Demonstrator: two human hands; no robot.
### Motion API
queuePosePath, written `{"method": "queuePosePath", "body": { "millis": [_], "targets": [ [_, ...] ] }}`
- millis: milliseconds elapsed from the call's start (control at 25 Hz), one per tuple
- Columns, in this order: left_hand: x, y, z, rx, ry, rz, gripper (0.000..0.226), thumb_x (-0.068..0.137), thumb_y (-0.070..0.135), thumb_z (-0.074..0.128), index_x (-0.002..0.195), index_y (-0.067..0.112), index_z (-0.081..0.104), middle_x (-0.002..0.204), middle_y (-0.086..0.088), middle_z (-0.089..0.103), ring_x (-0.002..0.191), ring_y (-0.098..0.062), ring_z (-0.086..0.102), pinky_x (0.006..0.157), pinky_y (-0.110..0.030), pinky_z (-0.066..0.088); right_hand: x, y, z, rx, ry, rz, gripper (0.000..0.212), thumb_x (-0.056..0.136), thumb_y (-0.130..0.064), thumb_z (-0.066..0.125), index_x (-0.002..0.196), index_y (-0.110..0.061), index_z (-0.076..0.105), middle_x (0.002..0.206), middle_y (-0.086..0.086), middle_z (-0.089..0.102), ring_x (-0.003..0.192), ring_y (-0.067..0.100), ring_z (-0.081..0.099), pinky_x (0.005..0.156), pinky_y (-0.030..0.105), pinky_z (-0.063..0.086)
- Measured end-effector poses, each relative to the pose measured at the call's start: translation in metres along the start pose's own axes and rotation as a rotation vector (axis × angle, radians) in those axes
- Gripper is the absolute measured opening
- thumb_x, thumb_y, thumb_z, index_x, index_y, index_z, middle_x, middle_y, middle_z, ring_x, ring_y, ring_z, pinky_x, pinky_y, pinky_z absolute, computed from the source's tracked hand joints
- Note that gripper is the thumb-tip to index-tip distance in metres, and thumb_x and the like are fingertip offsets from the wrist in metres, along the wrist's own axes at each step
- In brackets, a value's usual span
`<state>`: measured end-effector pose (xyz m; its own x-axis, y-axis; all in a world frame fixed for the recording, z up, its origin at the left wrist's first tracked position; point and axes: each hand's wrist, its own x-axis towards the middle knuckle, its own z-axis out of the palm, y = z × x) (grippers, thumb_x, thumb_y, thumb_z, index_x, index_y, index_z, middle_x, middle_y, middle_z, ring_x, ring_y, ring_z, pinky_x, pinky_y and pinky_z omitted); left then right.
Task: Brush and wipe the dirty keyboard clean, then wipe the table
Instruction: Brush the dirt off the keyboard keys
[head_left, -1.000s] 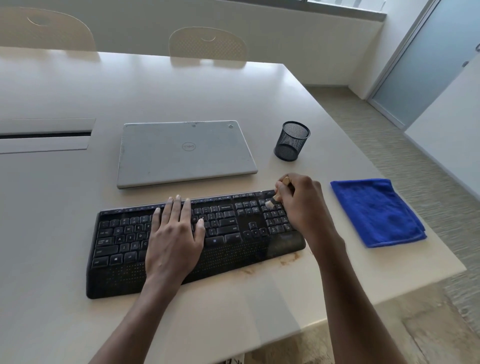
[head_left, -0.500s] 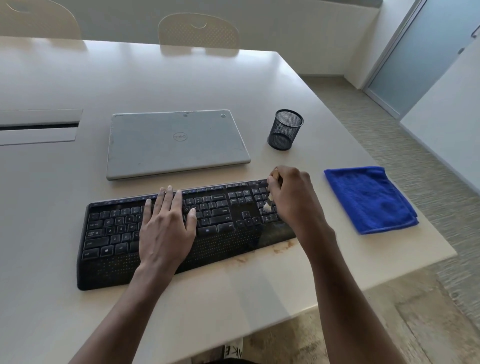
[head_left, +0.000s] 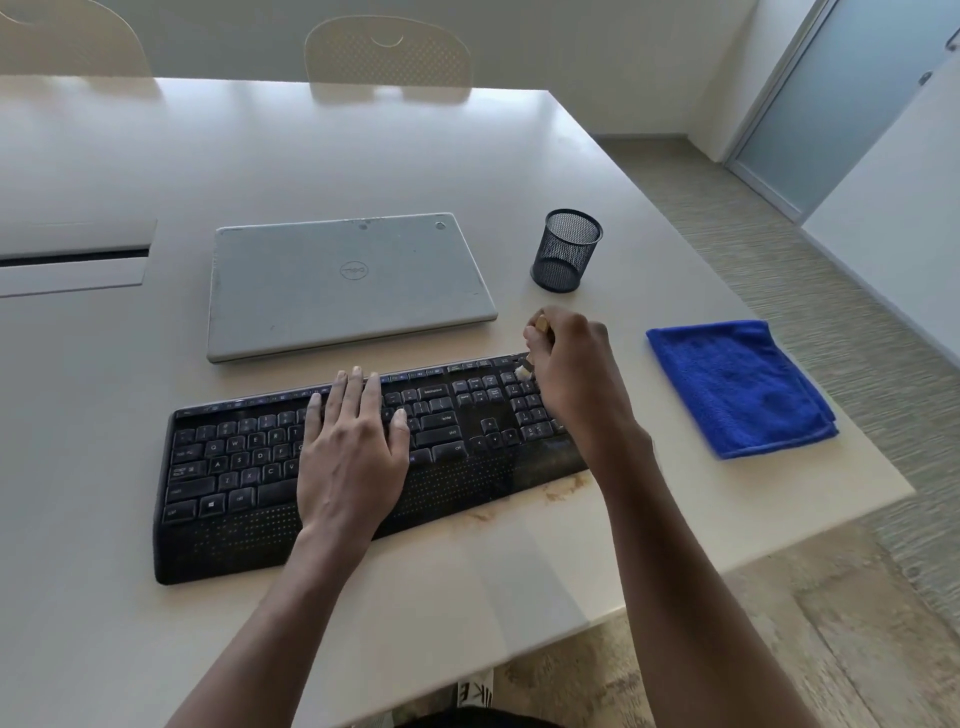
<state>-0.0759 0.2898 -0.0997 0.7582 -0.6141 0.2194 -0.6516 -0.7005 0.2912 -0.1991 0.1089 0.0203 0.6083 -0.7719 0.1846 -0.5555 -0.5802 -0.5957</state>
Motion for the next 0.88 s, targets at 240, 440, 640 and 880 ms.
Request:
{"method": "queuePosePath", "body": {
  "millis": [240,440,640,880],
  "targets": [
    [0.0,0.002,-0.003,0.025,0.0,-0.015,0.071,0.103,0.051,0.026,0.159,0.011,0.042,0.166,-0.011,0.038,0.158,-0.023,0.028,0.131,-0.045,0.017,-0.004,0.002,-0.006,-0.062,-0.011,0.011,0.016,0.105,-0.02,0.055,0.097,-0.012,0.066,0.082,0.007,0.071,0.072,0.023,0.071,0.073,0.042,0.061],
    [0.001,0.004,-0.004,0.03,-0.01,-0.016,0.07,0.103,0.05,0.026,0.159,0.011,0.041,0.166,-0.011,0.038,0.158,-0.024,0.029,0.13,-0.045,0.018,-0.005,0.002,-0.007,-0.068,-0.043,0.045,0.017,0.104,-0.019,0.056,0.094,-0.013,0.068,0.082,0.005,0.072,0.071,0.017,0.07,0.066,0.031,0.06],
    [0.001,0.003,-0.004,0.015,-0.008,-0.011,0.068,0.104,0.049,0.028,0.158,0.01,0.042,0.165,-0.013,0.04,0.157,-0.027,0.03,0.13,-0.047,0.02,-0.014,-0.005,-0.005,-0.028,-0.02,0.031,0.015,0.104,-0.018,0.059,0.096,-0.013,0.071,0.082,0.001,0.073,0.068,0.0,0.066,0.057,0.007,0.047],
    [0.001,-0.001,-0.003,0.003,-0.016,0.005,0.062,0.108,0.044,0.037,0.159,0.008,0.04,0.166,-0.015,0.038,0.157,-0.029,0.029,0.129,-0.049,0.019,-0.031,-0.009,-0.007,-0.008,0.078,0.043,0.015,0.103,-0.018,0.06,0.094,-0.011,0.07,0.082,0.001,0.073,0.068,-0.005,0.066,0.057,0.003,0.046]
  ]
}}
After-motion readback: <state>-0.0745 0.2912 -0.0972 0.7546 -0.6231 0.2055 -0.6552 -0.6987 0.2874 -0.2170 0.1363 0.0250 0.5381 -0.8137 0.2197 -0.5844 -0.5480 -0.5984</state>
